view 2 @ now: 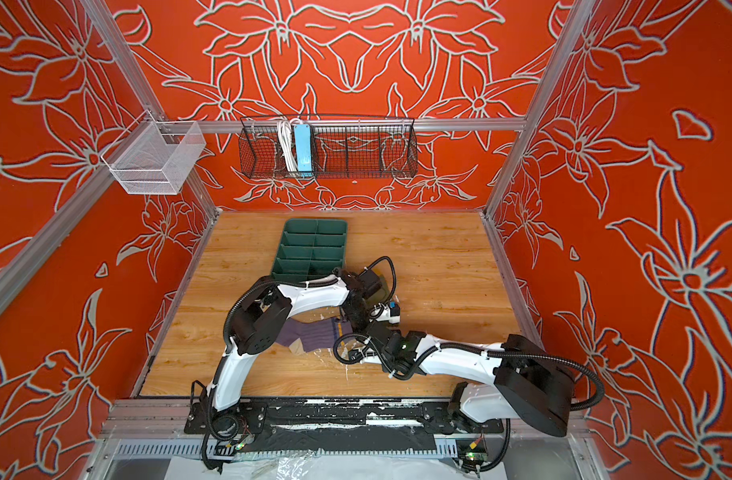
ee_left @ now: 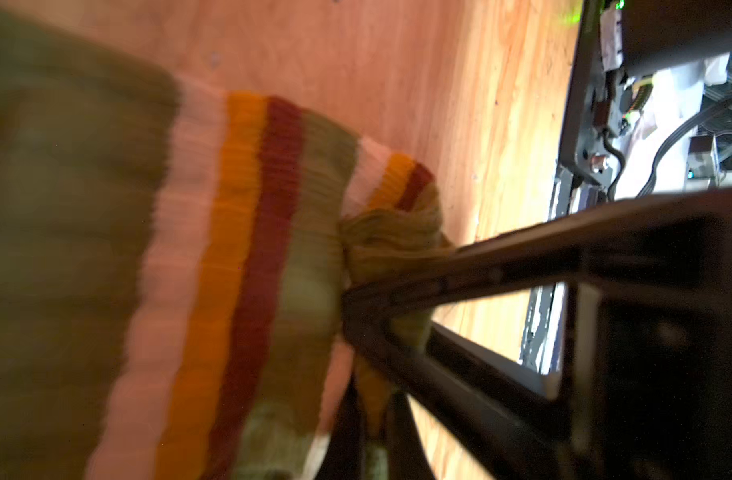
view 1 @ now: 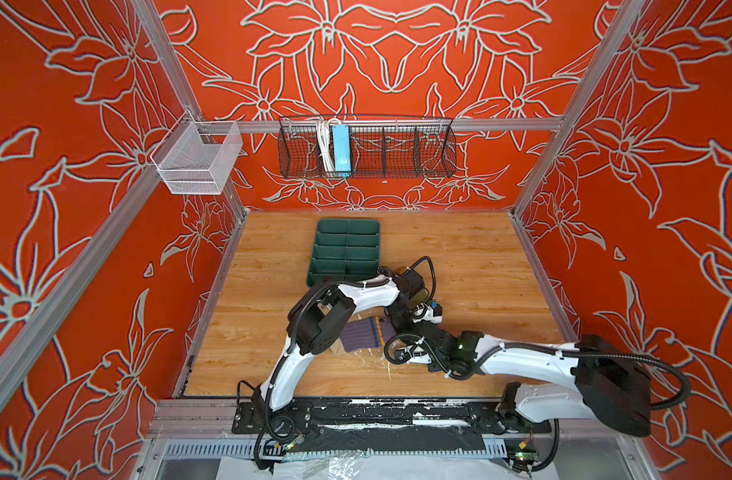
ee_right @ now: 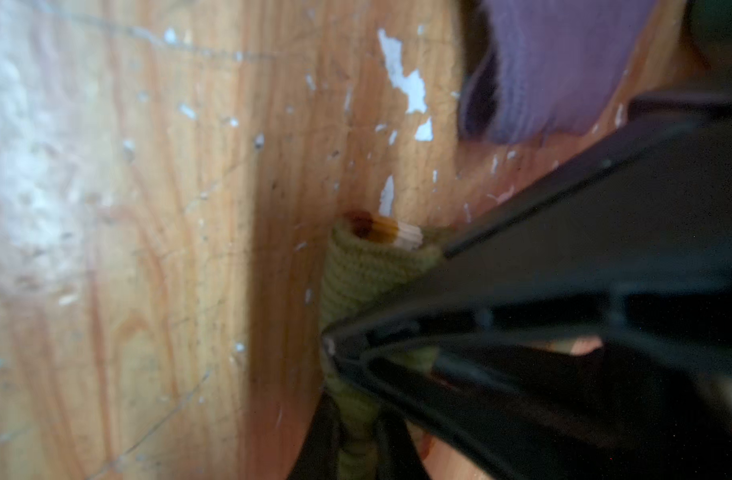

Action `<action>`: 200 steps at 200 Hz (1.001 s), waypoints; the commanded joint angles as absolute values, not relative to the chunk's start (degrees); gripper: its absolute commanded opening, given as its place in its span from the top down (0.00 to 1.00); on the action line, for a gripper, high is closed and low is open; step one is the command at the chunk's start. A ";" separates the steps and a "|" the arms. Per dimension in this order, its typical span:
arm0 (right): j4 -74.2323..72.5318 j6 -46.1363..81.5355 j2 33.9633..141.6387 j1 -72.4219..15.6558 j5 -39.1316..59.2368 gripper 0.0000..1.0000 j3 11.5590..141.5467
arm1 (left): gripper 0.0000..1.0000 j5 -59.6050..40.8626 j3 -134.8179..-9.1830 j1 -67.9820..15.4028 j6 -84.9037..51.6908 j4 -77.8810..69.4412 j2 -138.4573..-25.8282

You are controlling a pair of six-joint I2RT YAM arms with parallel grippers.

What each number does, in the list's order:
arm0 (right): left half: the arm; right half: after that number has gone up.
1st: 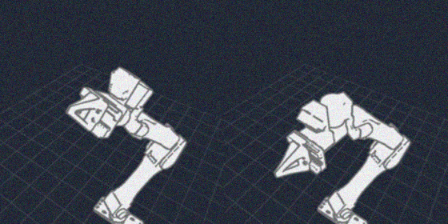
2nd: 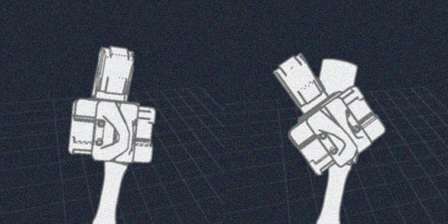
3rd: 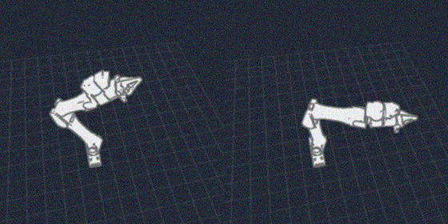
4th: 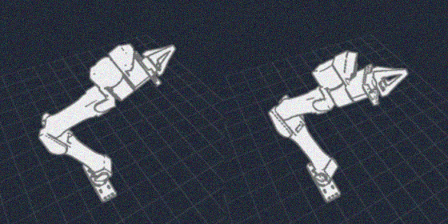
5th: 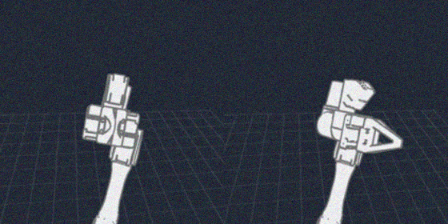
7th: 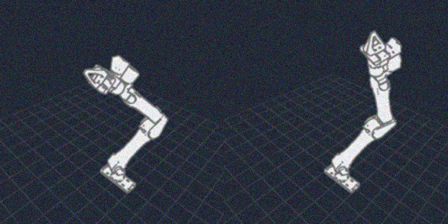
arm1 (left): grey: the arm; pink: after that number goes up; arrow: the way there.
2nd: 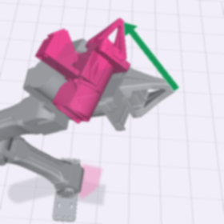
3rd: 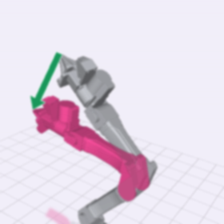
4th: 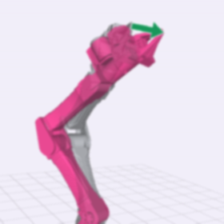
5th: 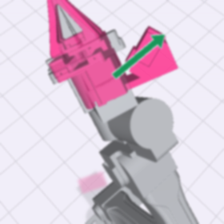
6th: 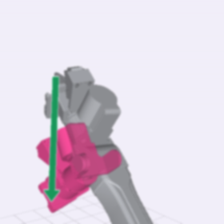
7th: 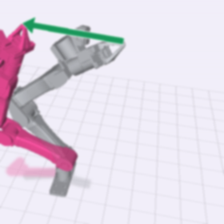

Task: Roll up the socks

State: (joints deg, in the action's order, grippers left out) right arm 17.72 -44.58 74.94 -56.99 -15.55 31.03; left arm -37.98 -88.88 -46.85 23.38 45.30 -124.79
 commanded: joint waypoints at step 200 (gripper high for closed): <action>50.33 -37.33 96.82 -41.65 21.66 1.00 52.51 | 0.04 -12.01 -49.68 -49.66 50.35 20.35 -40.07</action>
